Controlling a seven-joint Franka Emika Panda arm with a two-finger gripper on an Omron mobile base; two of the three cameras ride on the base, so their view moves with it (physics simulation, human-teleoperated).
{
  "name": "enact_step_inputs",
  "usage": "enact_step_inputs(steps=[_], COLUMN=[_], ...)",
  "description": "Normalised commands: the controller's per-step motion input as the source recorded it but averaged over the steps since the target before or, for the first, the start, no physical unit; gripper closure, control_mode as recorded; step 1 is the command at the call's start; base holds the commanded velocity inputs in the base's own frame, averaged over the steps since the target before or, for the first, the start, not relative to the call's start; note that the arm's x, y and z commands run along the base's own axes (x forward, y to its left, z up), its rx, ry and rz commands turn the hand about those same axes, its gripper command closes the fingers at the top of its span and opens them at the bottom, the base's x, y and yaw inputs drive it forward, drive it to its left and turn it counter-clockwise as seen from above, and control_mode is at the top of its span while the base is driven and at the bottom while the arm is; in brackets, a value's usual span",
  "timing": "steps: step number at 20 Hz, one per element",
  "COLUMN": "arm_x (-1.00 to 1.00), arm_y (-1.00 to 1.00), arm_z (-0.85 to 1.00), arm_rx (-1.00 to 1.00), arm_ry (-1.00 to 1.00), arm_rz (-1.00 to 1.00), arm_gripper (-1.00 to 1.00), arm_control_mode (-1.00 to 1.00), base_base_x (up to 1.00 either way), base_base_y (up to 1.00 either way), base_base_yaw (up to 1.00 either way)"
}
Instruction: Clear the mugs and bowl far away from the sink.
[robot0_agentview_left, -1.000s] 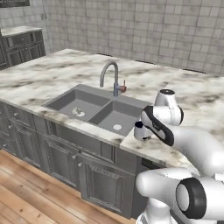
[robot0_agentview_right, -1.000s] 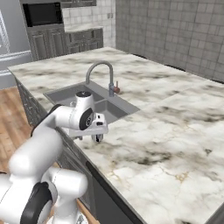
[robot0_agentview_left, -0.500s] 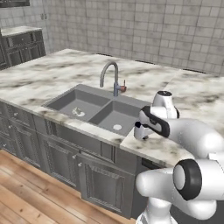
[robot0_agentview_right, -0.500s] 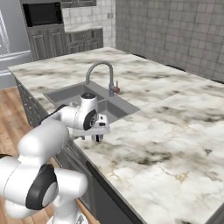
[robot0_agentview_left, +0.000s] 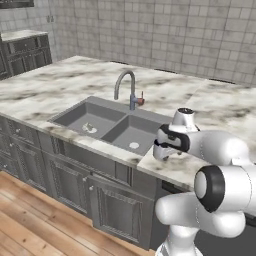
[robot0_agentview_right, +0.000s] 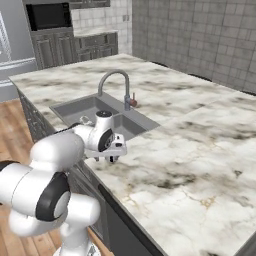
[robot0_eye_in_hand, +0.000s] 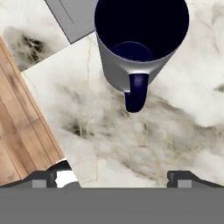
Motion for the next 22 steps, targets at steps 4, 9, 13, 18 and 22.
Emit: enact_step_inputs(steps=[4, 9, 13, 18, 22], arm_x=[0.20, 0.23, 0.20, 0.20, 0.21], arm_y=[-0.01, 0.00, 0.00, -0.02, -0.13], arm_z=[-0.17, -0.14, -0.16, -0.15, -0.07], arm_rx=[0.00, 0.00, 0.00, 0.00, 0.00], arm_ry=[0.00, 0.00, 0.00, 0.00, -0.02], arm_rz=[0.01, 0.01, 0.02, 0.03, 0.04], arm_gripper=[-1.00, -1.00, -1.00, -1.00, -1.00], arm_control_mode=[-1.00, -1.00, -1.00, -1.00, -1.00], base_base_x=[0.00, 0.00, 0.00, 0.00, 0.00], base_base_y=[0.00, 0.00, 0.00, 0.00, 0.00], base_base_yaw=[0.00, 0.00, 0.00, 0.00, 0.00])
